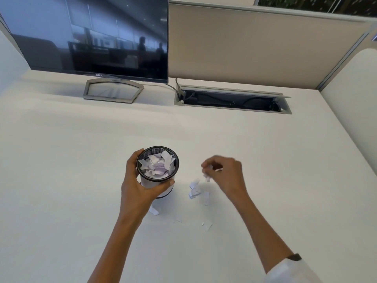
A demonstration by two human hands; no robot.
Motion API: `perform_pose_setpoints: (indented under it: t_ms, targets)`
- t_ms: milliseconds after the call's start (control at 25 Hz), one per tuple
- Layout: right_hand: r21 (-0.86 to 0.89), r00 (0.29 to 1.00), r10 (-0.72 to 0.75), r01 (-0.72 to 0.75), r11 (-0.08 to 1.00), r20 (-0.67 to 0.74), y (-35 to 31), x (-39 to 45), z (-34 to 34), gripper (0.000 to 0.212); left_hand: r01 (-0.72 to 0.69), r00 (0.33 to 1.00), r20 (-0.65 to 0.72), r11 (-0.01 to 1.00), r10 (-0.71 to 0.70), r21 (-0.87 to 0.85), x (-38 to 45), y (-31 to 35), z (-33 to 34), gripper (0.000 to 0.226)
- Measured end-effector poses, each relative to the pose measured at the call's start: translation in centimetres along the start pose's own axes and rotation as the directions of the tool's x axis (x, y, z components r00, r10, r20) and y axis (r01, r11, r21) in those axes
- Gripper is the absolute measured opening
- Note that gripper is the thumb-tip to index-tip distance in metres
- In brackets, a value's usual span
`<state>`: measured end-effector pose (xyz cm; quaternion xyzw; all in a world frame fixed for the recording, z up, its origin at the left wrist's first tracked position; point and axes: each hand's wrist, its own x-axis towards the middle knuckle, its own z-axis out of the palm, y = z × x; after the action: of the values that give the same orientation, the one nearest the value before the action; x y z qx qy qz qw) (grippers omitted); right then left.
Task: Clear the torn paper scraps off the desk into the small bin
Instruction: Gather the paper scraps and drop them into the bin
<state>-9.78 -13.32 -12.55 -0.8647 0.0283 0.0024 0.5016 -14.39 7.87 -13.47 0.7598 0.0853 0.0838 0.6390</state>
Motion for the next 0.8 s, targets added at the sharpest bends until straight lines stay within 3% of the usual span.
perform_pose_setpoints:
  t_ms: [120,280,360,480,600,680,720,800]
  targets:
    - [0.218,0.995,-0.096,0.095,0.971,-0.007,-4.1,0.0,-1.5,0.016,-0.015,0.998,0.062,1.0,0.013,0.021,-0.4,-0.2,1.2,0.091]
    - [0.116,0.965,-0.17,0.149,0.982,0.2,-6.8,-1.8,-0.6,0.019,-0.024,0.987,0.159,1.0,0.026,-0.015,-1.2,0.2,2.9,0.089]
    - [0.202,0.951,-0.175,0.125,0.971,0.253,-6.6,-2.7,-0.5,0.028,-0.022,0.986,0.164,0.999,0.029,-0.042,-1.4,0.4,3.1,0.089]
    - [0.353,0.987,-0.135,0.097,0.931,0.084,-4.2,-3.7,-1.7,0.026,-0.017,0.995,0.099,0.998,0.023,-0.055,-1.0,0.5,2.3,0.09]
    - [0.121,0.991,0.128,-0.124,0.985,-0.027,0.5,-6.1,-2.1,0.028,-0.026,1.0,0.005,0.997,0.027,-0.07,-0.2,0.1,0.5,0.09]
    - [-0.09,0.94,0.335,-0.328,0.94,0.071,3.4,-8.4,-1.1,0.049,-0.029,0.998,-0.064,0.997,0.024,-0.078,0.3,-0.3,-0.7,0.092]
    - [-0.221,0.913,0.385,-0.351,0.91,0.134,4.4,-9.5,-0.3,0.064,-0.026,0.995,-0.1,0.997,0.018,-0.079,0.5,-0.6,-1.2,0.093]
    - [-0.406,0.902,0.37,-0.259,0.876,0.222,5.3,-11.1,1.7,0.083,-0.013,0.988,-0.157,0.996,-0.001,-0.088,0.8,-1.1,-2.1,0.093]
